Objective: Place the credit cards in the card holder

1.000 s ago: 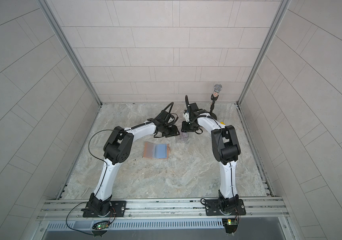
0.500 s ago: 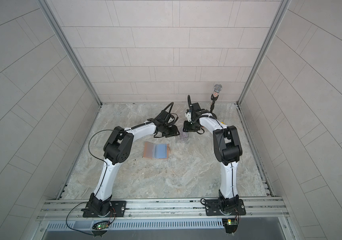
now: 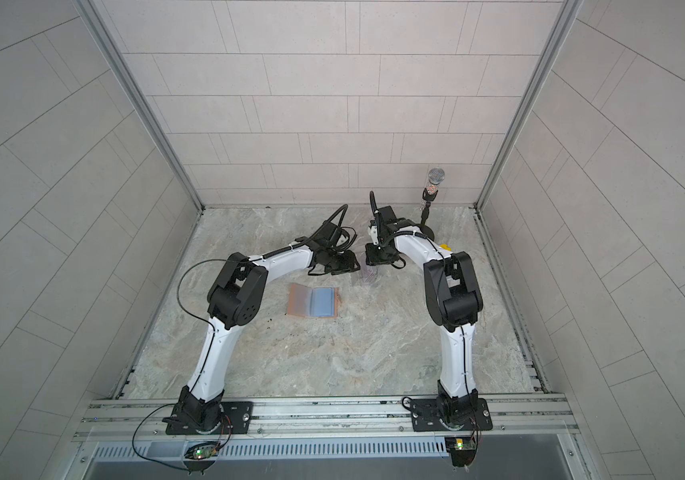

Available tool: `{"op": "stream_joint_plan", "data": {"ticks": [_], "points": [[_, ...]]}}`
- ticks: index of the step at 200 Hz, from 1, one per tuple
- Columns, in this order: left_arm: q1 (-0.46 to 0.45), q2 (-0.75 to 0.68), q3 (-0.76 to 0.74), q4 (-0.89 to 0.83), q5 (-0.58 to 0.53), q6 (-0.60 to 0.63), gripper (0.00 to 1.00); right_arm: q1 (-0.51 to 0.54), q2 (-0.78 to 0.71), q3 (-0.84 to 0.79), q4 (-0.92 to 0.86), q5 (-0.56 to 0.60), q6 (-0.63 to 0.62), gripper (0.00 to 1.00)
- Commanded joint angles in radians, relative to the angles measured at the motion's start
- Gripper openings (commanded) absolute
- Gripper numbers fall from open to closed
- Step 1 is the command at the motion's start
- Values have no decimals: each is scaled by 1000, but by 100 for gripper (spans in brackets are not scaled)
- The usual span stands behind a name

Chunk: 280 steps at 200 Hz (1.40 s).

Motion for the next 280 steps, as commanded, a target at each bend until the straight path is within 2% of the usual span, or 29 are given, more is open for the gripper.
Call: {"op": "stream_joint_plan", "data": {"ticks": [1, 231, 280], "points": [[3, -9, -33, -39, -35, 5, 48, 1, -20, 32, -68, 98, -24, 40], [8, -13, -55, -25, -34, -2, 46, 25, -63, 81, -134, 153, -48, 33], [8, -13, -57, -22, -31, -3, 46, 27, -69, 84, -143, 153, -50, 26]]}}
